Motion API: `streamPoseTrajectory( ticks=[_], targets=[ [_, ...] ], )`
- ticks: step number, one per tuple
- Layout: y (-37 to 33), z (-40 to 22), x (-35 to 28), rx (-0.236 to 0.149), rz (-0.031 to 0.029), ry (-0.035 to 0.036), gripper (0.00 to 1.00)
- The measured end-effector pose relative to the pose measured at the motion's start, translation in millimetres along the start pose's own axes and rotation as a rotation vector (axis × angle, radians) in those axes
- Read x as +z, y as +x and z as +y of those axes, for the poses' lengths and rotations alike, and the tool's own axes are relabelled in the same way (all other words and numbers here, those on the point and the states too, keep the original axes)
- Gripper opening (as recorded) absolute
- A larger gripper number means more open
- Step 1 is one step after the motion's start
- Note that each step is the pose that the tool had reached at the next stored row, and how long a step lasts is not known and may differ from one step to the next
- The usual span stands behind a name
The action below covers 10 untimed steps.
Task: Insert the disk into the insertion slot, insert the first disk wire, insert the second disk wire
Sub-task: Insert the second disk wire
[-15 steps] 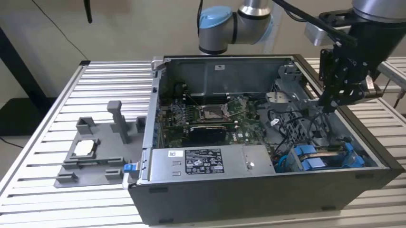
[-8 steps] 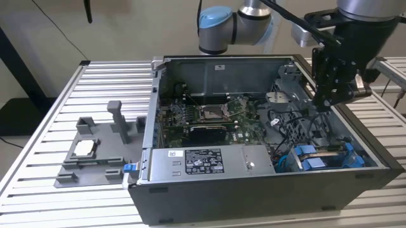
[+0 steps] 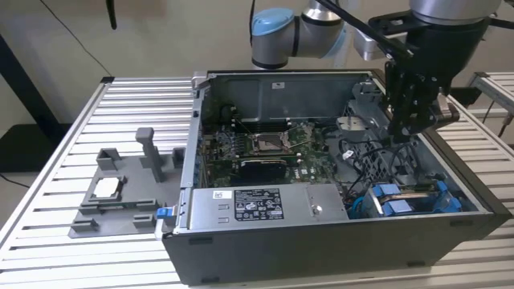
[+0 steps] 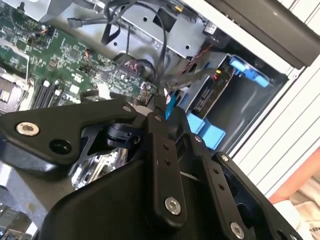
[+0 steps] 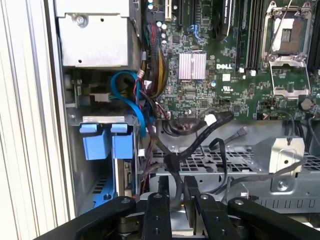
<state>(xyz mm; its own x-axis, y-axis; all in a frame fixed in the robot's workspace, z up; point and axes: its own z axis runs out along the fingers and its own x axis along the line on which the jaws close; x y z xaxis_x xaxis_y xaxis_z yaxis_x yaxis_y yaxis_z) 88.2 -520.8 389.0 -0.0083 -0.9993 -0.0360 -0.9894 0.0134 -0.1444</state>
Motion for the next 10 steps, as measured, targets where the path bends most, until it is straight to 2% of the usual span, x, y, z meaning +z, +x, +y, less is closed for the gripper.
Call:
streamPoseTrajectory(
  ticks=[3,5,7,9,10],
  targets=[
    [0.1,8.6,-1.3,-0.001,0.0028,0.0072,0.27],
    [0.1,13.8,-2.0,-0.002,0.0078,0.0098,0.27],
    [0.1,18.2,-2.6,-0.005,0.0170,0.0102,0.27],
    [-0.1,22.1,-2.7,-0.009,0.0291,0.0103,0.27],
    [-0.7,24.3,-2.2,-0.010,0.0310,0.0107,0.27]
  ],
)
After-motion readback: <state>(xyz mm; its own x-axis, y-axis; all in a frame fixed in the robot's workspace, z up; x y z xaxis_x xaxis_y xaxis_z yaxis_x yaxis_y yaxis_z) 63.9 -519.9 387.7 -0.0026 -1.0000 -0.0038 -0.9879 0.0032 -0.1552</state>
